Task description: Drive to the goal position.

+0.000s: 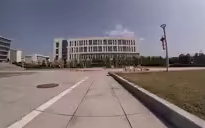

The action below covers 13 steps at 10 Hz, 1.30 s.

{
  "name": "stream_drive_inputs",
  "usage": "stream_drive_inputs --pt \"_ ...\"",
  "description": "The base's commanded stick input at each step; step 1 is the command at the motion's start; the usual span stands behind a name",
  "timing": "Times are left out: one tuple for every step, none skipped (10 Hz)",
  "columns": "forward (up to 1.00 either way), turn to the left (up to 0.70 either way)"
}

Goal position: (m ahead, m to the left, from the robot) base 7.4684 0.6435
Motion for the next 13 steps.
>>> stream_drive_inputs --pt "0.04 0.0" --pt "0.04 0.0" --pt "0.04 0.0" --pt "0.04 0.0" --pt "0.04 0.0" --pt "0.04 0.0" --pt "0.04 0.0" --pt "0.04 0.0" --pt "0.04 0.0" --pt "0.04 0.0" --pt "0.04 0.0" --pt "0.04 0.0" --pt "0.05 0.0"
